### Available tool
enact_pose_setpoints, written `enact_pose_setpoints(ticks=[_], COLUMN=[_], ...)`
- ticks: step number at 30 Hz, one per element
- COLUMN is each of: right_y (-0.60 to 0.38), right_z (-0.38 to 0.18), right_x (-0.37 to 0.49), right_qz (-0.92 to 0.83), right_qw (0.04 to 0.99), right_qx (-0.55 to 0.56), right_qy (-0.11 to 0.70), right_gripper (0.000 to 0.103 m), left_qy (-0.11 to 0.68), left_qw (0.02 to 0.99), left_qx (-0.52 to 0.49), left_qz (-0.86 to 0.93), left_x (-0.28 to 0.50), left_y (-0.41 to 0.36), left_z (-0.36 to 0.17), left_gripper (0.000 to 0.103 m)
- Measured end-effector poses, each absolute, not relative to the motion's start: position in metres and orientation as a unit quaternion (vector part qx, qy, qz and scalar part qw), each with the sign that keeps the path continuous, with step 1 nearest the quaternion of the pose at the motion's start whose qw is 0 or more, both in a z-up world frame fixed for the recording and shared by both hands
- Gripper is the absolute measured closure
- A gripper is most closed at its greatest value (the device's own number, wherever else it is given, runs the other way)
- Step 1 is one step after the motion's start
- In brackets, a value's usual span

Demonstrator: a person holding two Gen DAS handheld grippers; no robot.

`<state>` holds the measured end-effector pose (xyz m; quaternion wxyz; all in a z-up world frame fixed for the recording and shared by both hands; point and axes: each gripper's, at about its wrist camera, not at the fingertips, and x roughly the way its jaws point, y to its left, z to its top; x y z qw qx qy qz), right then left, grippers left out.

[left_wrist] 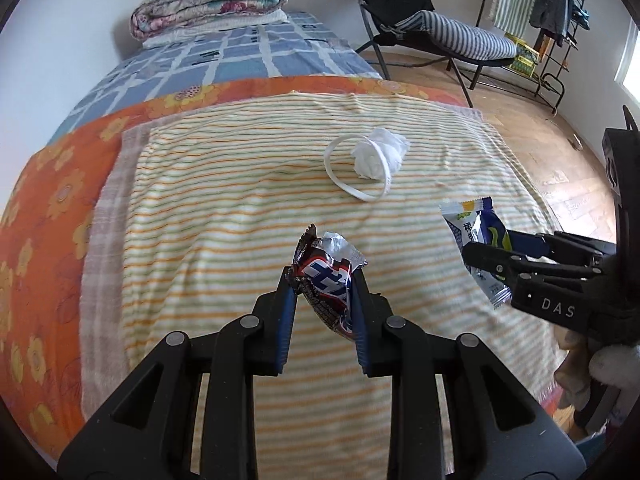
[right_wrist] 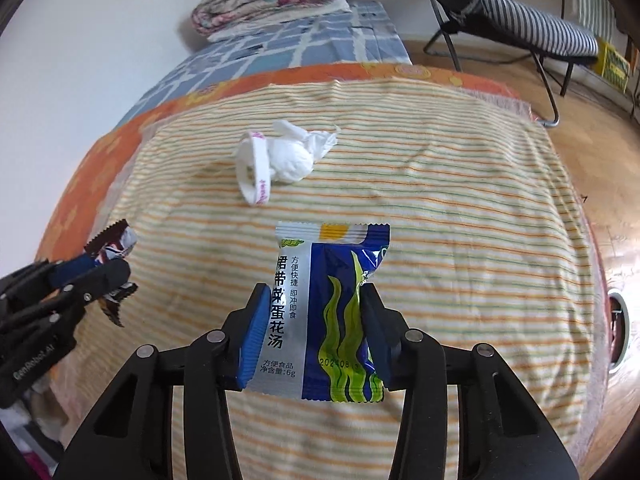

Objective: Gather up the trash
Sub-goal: 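Carry the wrapper and snack packet to the blue basket and release them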

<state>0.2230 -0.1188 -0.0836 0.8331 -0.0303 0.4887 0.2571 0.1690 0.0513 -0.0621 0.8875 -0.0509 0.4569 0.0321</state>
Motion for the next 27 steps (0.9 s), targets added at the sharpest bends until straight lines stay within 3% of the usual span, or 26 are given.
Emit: enact_pose_setpoints(ticks=[15,27], right_y=[-0.138,-0.157], right_z=[-0.044,-0.032], right_x=[0.136,0.081], right_qz=[0.292,0.303], right_qw=[0.852,0.855], right_qx=[-0.060,-0.066], right_qy=[0.430,0.416], right_gripper=[0.060,0.060], left_qy=[0.414,0.408], left_qw=[0.910,0.913], left_qx=[0.005,0.024], left_qz=[0.008,-0.006], left_x=[0.086,0.037], left_y=[0.008,-0.013], left_z=[-0.023,-0.022], left_gripper=[0.078,0.078])
